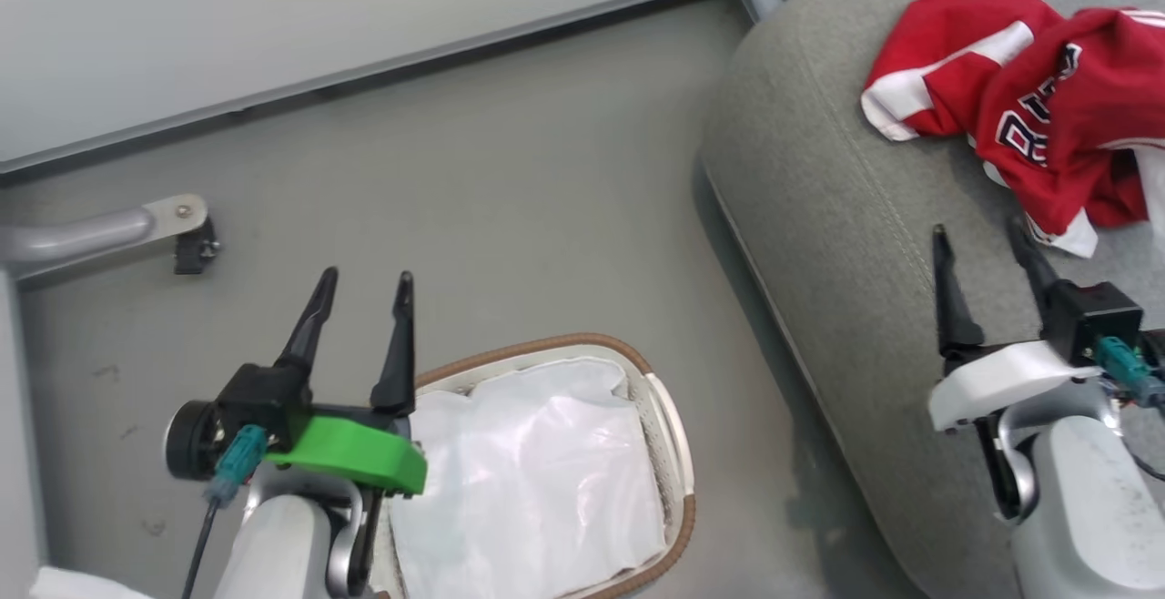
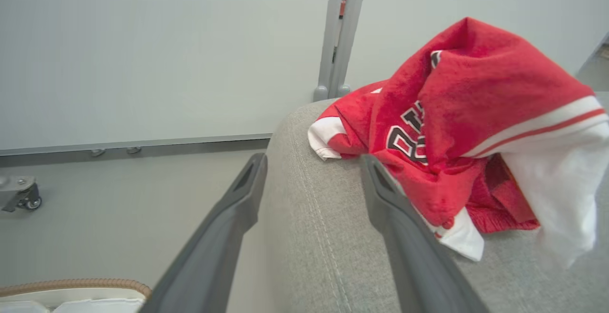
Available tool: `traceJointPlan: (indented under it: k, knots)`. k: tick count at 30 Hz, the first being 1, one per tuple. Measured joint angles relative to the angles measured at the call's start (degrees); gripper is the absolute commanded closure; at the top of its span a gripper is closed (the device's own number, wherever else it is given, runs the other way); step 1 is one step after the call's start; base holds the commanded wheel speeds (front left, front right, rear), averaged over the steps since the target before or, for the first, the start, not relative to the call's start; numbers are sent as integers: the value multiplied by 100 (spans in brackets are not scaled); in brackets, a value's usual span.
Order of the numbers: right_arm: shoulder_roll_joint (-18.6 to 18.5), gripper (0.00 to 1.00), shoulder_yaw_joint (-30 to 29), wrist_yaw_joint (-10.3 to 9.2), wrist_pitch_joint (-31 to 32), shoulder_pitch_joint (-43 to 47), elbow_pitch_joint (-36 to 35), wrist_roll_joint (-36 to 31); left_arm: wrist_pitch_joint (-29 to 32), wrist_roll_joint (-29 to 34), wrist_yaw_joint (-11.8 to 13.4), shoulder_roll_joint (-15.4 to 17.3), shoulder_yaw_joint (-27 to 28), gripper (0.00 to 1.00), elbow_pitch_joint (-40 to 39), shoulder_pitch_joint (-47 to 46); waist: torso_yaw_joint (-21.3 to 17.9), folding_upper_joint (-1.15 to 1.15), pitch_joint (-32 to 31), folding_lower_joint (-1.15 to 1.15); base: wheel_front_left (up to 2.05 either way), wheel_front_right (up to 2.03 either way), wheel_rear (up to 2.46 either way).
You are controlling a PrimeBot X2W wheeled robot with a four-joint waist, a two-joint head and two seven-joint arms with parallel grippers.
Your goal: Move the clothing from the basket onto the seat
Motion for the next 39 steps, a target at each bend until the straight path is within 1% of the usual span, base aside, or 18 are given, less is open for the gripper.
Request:
traceJointPlan:
  k: [4,11,18,25,29,30,35,39]
  knots:
    - [148,0,261,0,0,-12,-79,107,0,112,1,-13,349,0,133,152,229,0,-181,0,0,0,0]
    - [269,0,512,0,0,52,-34,240,0,-62,1,-21,735,0,238,438,556,1,-515,0,0,0,0]
    - [289,0,578,0,0,362,60,244,0,-85,81,-24,932,0,365,777,795,0,-841,0,0,0,0]
    - [294,0,624,0,0,764,123,310,0,-113,88,-25,967,0,401,1176,960,1,-1197,0,0,0,0]
    - [293,0,621,0,0,901,152,349,0,-274,87,-26,965,0,498,1315,1020,0,-1351,0,0,0,0]
    - [297,100,621,0,0,922,160,355,0,-275,86,-27,962,100,514,1327,1030,0,-1372,0,0,0,0]
    - [356,100,616,0,47,1080,405,370,27,-289,86,-54,954,100,753,1377,1030,0,-1378,0,0,0,0]
    - [359,100,554,0,193,1087,427,806,170,-680,86,-56,990,100,767,1376,1029,0,-1383,0,0,0,0]
